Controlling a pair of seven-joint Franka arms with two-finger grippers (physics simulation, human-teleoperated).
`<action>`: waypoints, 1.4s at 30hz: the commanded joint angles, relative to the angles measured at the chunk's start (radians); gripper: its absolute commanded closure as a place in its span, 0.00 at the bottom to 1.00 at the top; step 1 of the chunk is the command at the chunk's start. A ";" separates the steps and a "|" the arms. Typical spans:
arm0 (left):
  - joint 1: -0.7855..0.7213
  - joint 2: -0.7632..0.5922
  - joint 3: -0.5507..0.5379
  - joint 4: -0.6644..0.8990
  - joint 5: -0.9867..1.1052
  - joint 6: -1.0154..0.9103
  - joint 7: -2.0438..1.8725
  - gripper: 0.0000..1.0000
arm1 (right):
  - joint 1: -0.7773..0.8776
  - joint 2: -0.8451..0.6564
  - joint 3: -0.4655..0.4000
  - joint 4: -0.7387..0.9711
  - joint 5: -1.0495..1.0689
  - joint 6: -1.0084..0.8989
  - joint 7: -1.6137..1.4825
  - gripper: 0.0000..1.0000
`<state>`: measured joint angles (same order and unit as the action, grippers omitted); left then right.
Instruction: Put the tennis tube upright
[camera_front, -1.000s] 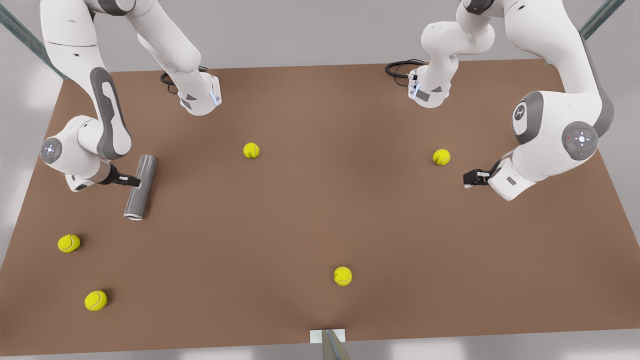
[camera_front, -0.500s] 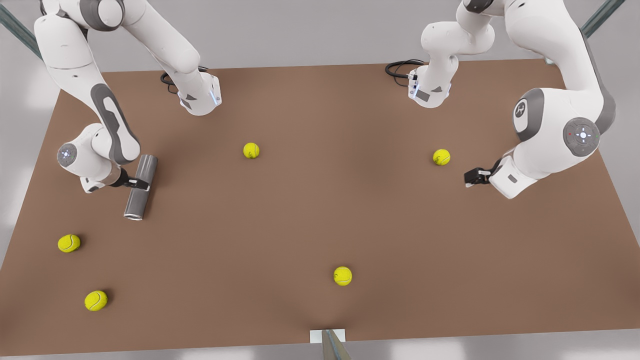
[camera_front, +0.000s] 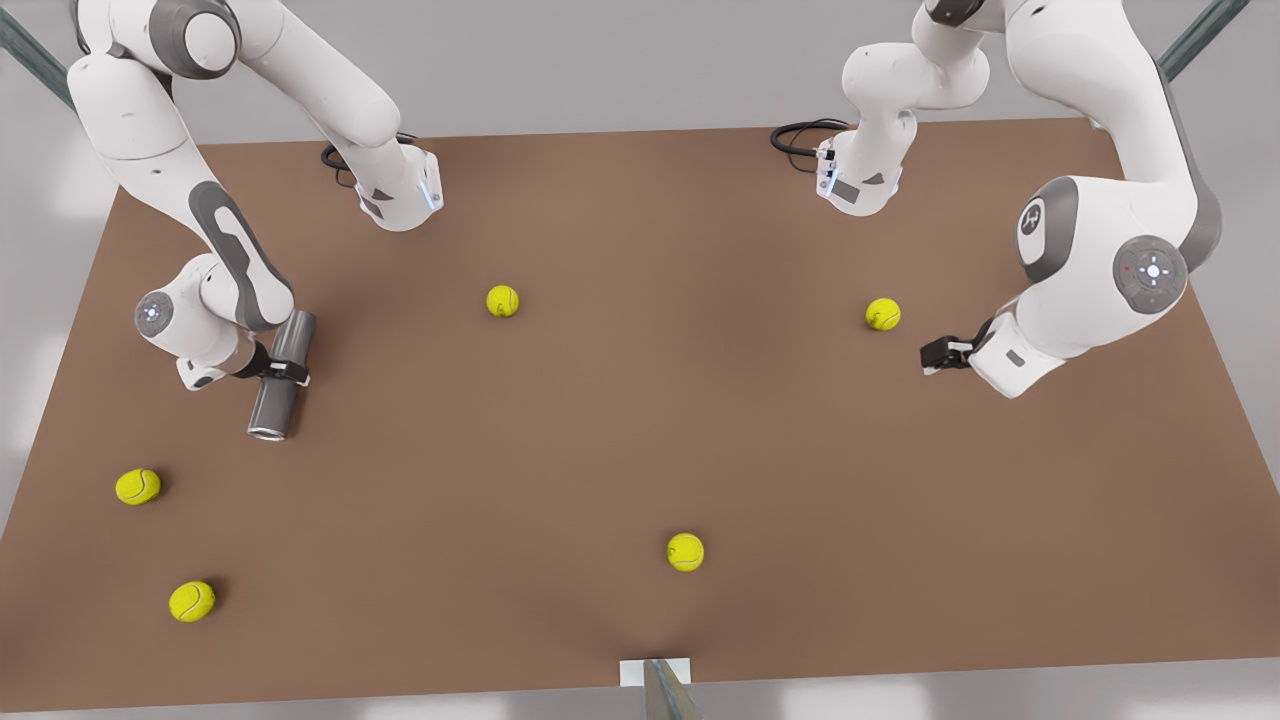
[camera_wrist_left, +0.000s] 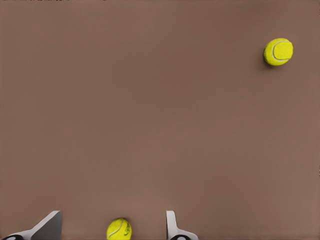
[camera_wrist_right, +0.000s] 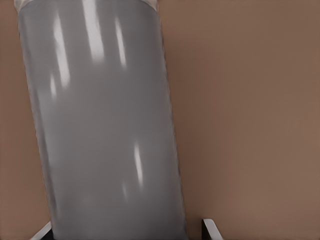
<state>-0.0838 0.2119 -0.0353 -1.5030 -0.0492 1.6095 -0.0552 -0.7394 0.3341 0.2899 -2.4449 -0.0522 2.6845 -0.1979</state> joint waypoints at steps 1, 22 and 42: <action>0.001 0.000 0.000 0.001 0.000 0.000 0.000 0.01 | 0.000 -0.006 0.000 -0.003 0.000 0.000 0.000 0.02; -0.001 -0.003 -0.002 0.001 0.000 -0.002 -0.015 0.01 | 0.005 -0.017 -0.008 -0.037 -0.003 0.008 -0.002 0.23; 0.003 -0.006 -0.012 0.001 0.000 -0.003 -0.021 0.01 | 0.014 -0.133 0.003 -0.033 -0.011 -0.072 -0.026 0.27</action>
<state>-0.0807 0.2029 -0.0475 -1.5018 -0.0492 1.5965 -0.0767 -0.7269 0.1857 0.3064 -2.4766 -0.0627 2.6126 -0.2369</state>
